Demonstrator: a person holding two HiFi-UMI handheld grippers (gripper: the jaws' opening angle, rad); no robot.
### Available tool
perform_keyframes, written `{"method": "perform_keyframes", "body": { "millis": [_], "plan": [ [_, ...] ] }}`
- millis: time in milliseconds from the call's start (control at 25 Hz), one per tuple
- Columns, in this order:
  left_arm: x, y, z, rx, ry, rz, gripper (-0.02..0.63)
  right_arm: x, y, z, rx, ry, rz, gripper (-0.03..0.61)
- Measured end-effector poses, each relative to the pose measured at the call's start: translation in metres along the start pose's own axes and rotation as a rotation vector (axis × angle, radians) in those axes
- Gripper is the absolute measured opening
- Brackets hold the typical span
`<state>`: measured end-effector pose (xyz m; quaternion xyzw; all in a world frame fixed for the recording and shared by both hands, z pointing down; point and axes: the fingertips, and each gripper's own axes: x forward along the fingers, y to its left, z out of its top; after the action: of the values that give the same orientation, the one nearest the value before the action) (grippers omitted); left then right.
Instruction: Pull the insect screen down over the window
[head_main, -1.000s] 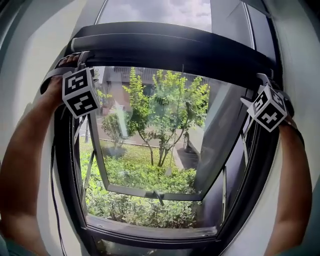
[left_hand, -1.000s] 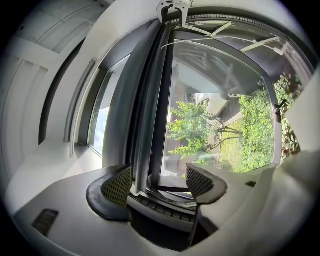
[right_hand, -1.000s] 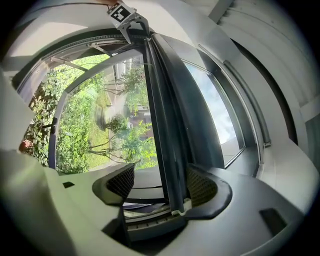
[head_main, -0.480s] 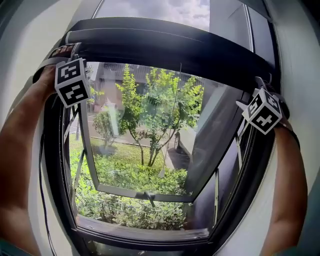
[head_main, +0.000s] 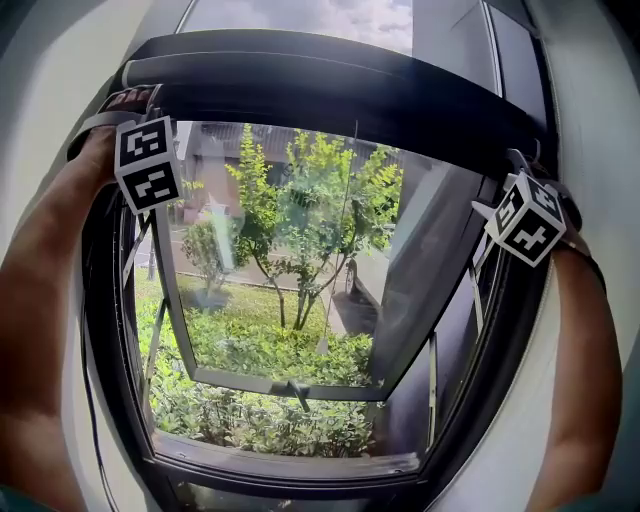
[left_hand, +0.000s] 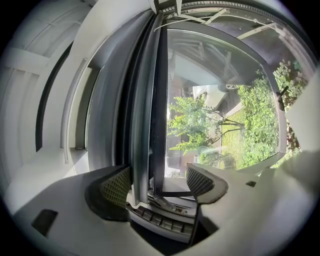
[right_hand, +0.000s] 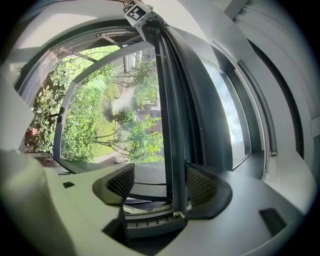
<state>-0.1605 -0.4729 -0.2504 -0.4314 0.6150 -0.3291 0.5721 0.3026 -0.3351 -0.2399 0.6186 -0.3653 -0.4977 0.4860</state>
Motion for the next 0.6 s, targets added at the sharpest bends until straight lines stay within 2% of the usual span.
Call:
{"method": "perform_keyframes", "body": {
  "millis": [600],
  "plan": [
    [0.0028,-0.0058,-0.0011,0.035,0.002,0.031,0.337,0.0014,0.0058,-0.0016,-0.009,0.004,0.014,0.307]
  ]
}}
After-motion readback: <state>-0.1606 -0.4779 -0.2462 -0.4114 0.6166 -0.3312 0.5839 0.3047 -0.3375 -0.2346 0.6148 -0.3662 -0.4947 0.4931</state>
